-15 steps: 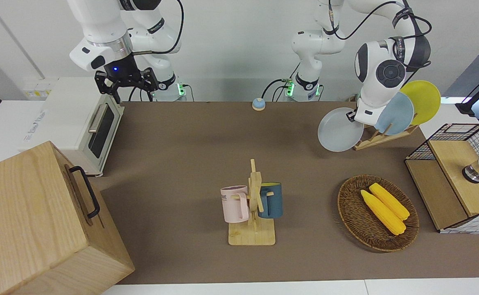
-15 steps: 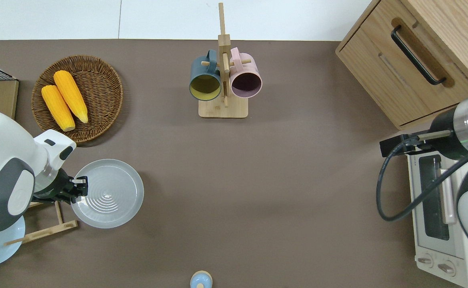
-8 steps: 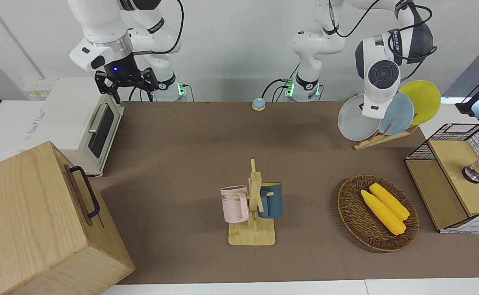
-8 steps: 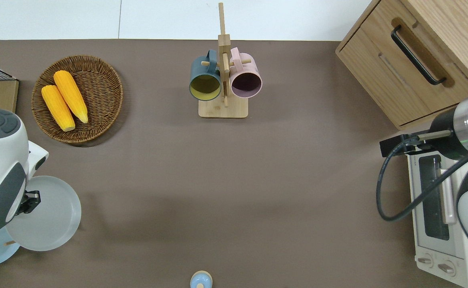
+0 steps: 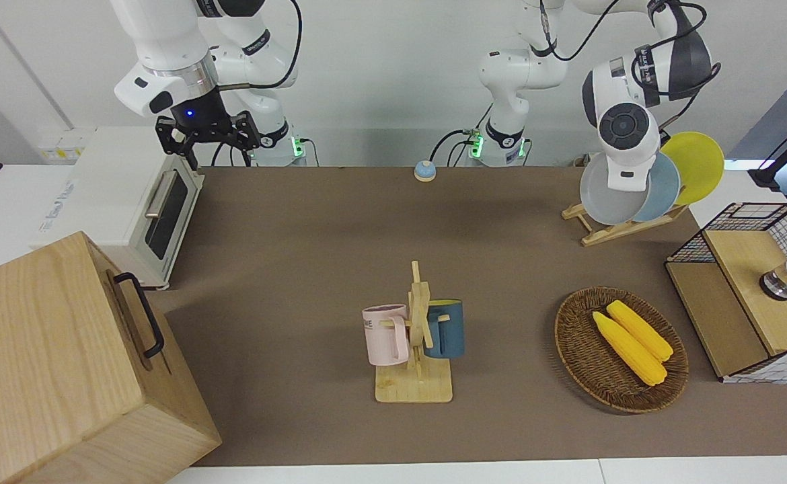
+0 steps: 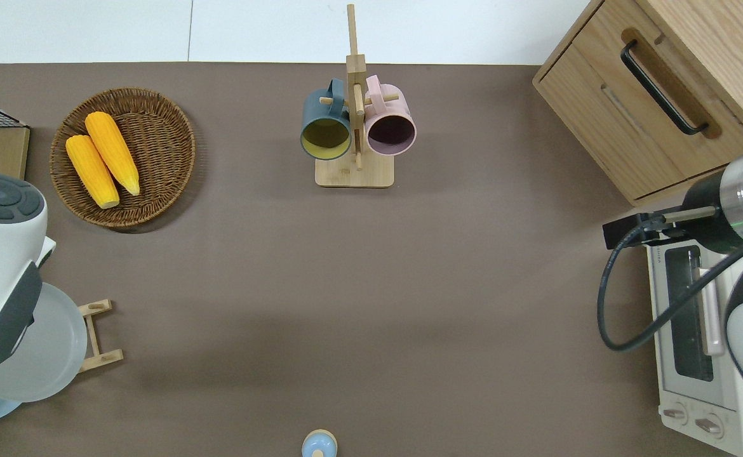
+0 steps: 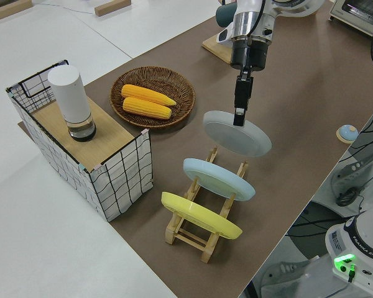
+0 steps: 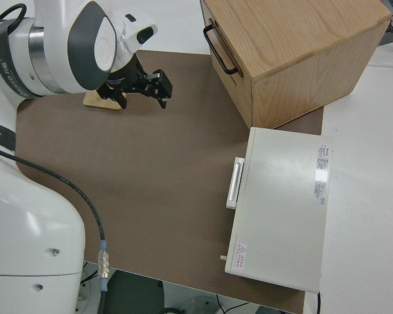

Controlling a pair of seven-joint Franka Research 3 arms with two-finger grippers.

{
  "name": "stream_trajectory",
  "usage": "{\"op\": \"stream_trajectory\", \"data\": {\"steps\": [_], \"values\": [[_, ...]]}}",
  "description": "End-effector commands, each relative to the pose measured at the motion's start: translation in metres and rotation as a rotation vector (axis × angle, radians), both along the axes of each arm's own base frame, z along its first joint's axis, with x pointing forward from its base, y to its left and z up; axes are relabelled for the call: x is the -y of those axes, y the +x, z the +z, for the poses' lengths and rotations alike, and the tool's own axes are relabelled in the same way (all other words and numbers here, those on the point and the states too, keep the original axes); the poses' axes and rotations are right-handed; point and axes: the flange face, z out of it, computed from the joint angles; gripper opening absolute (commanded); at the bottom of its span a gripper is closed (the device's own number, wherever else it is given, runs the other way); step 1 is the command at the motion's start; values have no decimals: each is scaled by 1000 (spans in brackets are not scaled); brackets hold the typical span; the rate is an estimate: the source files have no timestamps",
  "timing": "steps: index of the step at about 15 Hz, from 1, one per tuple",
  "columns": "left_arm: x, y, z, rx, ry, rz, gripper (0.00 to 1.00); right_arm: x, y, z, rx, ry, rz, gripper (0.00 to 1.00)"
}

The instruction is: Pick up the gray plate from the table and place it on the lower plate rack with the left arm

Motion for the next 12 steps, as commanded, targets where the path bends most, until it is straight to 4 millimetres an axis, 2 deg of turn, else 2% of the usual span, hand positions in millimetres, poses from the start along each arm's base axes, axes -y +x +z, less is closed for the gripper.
{"op": "stream_trajectory", "data": {"steps": [1, 5, 12], "values": [[0, 3, -4, 16, 102, 20, 0, 1, -2, 4, -2, -3, -14, 983], [0, 6, -17, 32, 132, 55, 0, 1, -2, 4, -2, -2, -14, 983], [9, 2, -54, -4, 152, 76, 0, 1, -2, 4, -2, -3, -14, 983]]}}
